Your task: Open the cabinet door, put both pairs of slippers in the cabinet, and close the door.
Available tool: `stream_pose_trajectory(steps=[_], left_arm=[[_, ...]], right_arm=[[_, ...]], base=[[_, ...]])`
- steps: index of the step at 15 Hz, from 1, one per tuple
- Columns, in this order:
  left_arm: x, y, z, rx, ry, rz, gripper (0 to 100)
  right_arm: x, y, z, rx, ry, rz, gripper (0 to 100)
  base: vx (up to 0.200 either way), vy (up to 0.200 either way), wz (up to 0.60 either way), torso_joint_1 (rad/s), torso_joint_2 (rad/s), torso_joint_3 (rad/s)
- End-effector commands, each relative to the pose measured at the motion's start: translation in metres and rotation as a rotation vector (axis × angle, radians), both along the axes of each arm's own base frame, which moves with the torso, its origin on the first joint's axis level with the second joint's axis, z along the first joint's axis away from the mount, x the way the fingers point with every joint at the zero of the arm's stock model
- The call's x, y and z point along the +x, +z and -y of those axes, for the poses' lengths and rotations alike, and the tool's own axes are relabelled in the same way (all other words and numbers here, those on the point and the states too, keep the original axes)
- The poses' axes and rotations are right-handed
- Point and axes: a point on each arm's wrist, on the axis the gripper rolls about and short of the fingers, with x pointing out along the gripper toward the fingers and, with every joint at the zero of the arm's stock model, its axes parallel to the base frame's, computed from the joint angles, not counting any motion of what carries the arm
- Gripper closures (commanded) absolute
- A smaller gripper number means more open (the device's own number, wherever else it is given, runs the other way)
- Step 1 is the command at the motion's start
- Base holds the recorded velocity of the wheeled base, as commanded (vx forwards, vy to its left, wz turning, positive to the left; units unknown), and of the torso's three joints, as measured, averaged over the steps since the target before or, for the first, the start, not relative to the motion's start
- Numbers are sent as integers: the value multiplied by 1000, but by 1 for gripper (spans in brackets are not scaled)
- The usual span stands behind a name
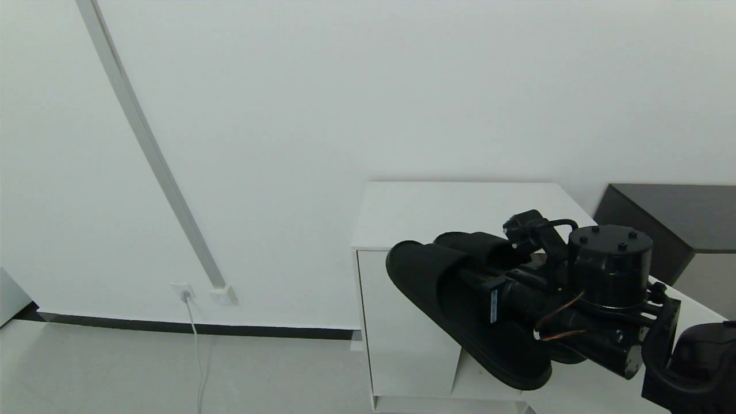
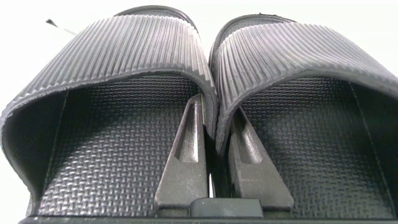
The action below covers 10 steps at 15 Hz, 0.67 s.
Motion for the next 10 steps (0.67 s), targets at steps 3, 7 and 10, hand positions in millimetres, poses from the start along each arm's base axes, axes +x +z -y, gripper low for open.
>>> stream_pose_trajectory(steps=[3, 7, 10], left_arm=[[0, 0, 0, 0, 0, 0, 100], [0, 0, 0, 0, 0, 0, 100], [0, 0, 0, -1, 0, 0, 100]], right_arm=[[-1, -2, 0, -5, 2, -6, 100], [-1, -2, 0, -5, 2, -6, 100], [0, -5, -1, -10, 3, -13, 100]], base=[[0, 0, 0, 0, 0, 0], [0, 0, 0, 0, 0, 0], [0, 0, 0, 0, 0, 0]])
